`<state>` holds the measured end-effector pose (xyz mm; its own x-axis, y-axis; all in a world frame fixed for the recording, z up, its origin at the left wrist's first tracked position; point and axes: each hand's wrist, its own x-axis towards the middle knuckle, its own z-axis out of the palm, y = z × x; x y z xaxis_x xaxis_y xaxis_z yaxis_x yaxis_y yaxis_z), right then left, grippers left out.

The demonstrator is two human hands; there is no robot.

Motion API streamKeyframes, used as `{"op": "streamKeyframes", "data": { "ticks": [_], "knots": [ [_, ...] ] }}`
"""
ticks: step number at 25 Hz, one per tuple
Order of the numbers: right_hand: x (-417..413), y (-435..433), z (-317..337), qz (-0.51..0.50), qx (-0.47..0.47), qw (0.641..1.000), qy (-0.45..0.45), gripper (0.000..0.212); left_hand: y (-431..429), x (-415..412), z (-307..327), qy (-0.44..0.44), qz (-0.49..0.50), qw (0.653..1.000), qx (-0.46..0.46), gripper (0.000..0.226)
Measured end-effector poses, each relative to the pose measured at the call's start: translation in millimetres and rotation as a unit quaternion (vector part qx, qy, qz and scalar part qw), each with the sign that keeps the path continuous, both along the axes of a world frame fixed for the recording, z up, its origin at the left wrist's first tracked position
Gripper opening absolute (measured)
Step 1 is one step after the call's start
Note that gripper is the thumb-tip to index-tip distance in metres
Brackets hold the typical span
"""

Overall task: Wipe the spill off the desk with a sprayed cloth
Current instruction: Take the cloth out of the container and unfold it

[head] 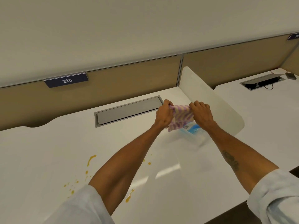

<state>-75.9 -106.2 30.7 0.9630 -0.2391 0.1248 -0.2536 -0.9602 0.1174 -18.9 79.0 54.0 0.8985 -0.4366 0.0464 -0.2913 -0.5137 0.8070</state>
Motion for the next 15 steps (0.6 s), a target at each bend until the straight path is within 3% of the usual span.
{"op": "streamKeyframes", "data": {
  "ticks": [10, 13, 15],
  "knots": [
    [21.2, 11.2, 30.8, 0.043, 0.058, 0.996, -0.047, 0.027, 22.9, 17.5, 37.7, -0.051, -0.001, 0.999, 0.001, 0.019],
    [27.9, 26.1, 48.4, 0.073, 0.132, 0.987, -0.052, 0.033, 34.8, 18.1, 51.7, -0.071, -0.015, 0.997, -0.003, 0.019],
    [28.4, 39.2, 61.1, 0.107, 0.236, 0.965, -0.038, 0.045, 47.0, 18.3, 60.4, -0.082, -0.021, 0.996, -0.001, 0.019]
  ]
}}
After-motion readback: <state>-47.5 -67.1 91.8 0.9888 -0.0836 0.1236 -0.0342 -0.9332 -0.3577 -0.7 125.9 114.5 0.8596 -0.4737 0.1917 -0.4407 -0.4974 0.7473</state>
